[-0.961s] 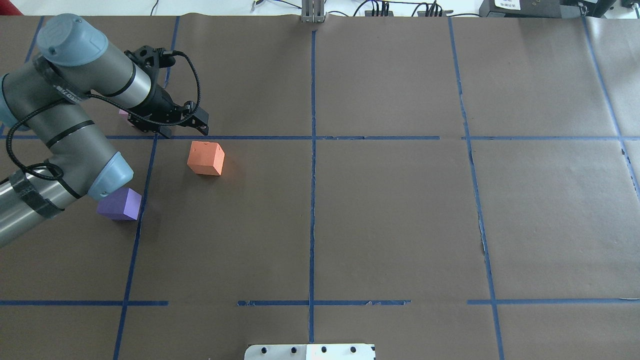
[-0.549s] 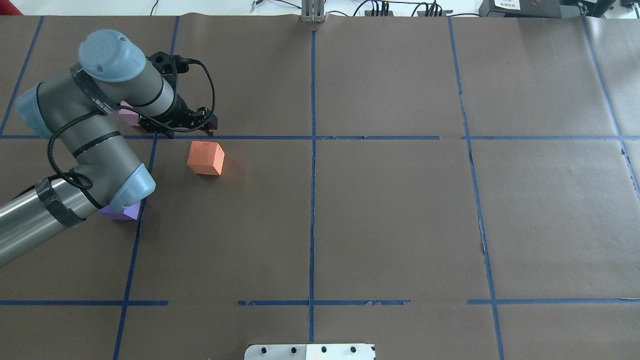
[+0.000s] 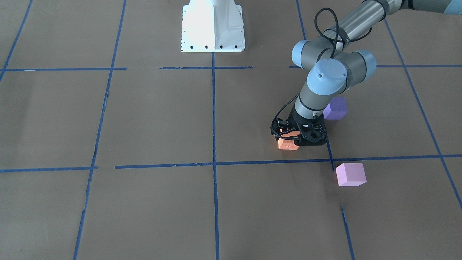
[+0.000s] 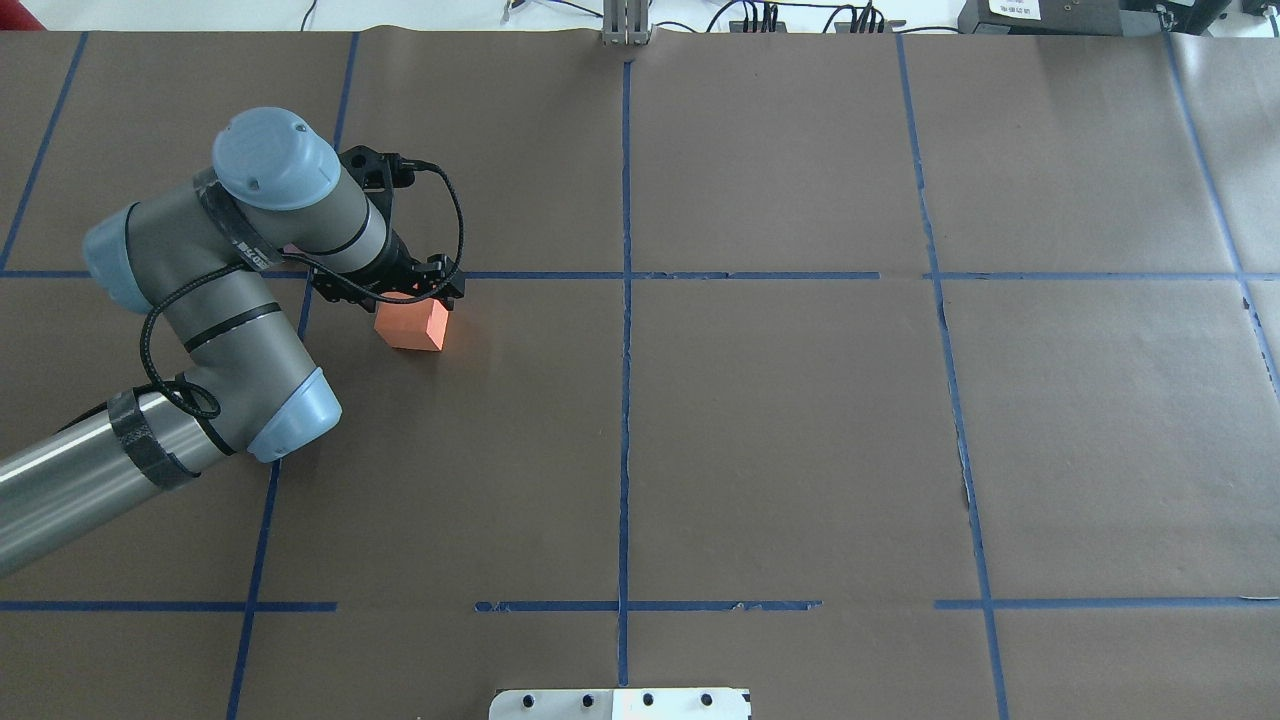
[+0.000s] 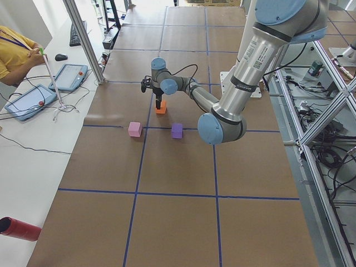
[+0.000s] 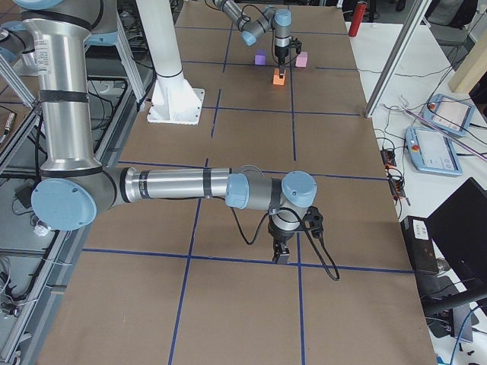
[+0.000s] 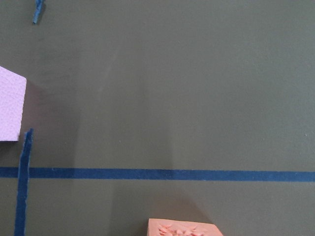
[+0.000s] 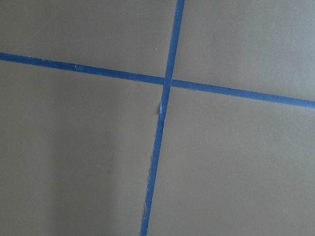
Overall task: Arrange blocks in a line
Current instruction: 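Lower the left gripper onto the orange cube and close on it, then carry the orange cube toward the pink cube, between pink and purple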
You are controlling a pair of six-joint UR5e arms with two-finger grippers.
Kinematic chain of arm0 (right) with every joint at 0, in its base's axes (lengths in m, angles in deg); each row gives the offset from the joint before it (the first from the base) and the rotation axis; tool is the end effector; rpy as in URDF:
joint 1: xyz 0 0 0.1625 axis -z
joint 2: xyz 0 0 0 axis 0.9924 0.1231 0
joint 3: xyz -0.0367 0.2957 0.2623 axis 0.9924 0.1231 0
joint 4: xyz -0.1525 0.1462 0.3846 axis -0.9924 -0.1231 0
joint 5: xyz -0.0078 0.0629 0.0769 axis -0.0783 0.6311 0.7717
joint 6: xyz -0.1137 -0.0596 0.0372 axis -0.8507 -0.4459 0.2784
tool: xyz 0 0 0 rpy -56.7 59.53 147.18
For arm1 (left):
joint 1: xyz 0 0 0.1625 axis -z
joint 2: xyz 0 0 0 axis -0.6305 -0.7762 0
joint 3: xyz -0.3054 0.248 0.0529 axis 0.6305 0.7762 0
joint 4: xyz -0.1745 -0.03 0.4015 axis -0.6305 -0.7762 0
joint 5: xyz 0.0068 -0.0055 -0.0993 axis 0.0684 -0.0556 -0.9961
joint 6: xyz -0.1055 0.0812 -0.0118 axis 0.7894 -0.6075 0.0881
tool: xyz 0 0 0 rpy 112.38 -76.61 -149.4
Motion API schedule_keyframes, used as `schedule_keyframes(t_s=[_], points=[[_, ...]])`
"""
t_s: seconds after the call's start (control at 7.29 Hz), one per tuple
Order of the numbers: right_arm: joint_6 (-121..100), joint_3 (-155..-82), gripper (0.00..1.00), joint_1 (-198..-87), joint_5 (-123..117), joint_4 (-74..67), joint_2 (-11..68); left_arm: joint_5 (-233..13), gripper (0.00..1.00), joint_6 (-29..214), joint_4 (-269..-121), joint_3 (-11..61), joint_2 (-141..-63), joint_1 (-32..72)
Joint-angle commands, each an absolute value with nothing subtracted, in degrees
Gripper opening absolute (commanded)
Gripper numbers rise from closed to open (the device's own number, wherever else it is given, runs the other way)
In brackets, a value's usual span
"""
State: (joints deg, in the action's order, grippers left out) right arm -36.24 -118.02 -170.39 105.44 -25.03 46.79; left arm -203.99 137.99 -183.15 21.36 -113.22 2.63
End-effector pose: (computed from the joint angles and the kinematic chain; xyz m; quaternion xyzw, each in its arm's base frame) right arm 0.0218 -0.5230 0.6353 -0.0153 -0.3546 -0.0804 0.9314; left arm 0.4919 -0.5401 0.3255 0.0395 0.4082 -0.0172 0.9119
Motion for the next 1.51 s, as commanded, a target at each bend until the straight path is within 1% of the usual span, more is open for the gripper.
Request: schedule_keyframes(t_s=[0.0, 0.27, 0.41, 0.55, 0.69, 0.82, 0.96, 1.1, 1.24, 1.37], points=[[-36.2, -118.0, 1.0, -170.4, 105.4, -25.0, 46.8, -204.1, 1.0, 137.7, -184.0, 20.2, -112.8, 0.8], [-36.2, -118.0, 1.0, -170.5, 105.4, -25.0, 46.8, -204.0, 0.98, 137.4, -189.3, 17.4, -112.1, 0.5], [-36.2, -118.0, 1.0, -170.4, 105.4, -25.0, 46.9, -202.9, 0.81, 137.2, -189.4, 17.3, -112.1, 0.6], [-36.2, -118.0, 1.0, -170.4, 105.4, -25.0, 46.8, -202.8, 0.4, 135.3, -189.0, 17.7, -112.1, 0.8], [-36.2, -118.0, 1.0, -170.5, 105.4, -25.0, 46.8, -202.8, 0.25, 134.8, -188.6, 18.0, -112.1, 1.4], [-36.2, -118.0, 1.0, -170.5, 105.4, -25.0, 46.8, -203.0, 0.16, 134.4, -188.5, 18.5, -112.0, 2.6], [-36.2, -118.0, 1.0, -170.4, 105.4, -25.0, 46.8, -203.2, 0.15, 130.2, -187.1, 21.0, -110.5, 4.7], [-36.2, -118.0, 1.0, -170.4, 105.4, -25.0, 46.8, -203.5, 0.16, 125.2, -183.1, 25.9, -107.4, 7.0], [-36.2, -118.0, 1.0, -170.4, 105.4, -25.0, 46.8, -204.9, 0.18, 122.1, -181.1, 27.6, -104.1, 9.9], [-36.2, -118.0, 1.0, -170.4, 105.4, -25.0, 46.8, -207.2, 0.18, 120.4, -181.5, 27.4, -100.8, 12.2]])
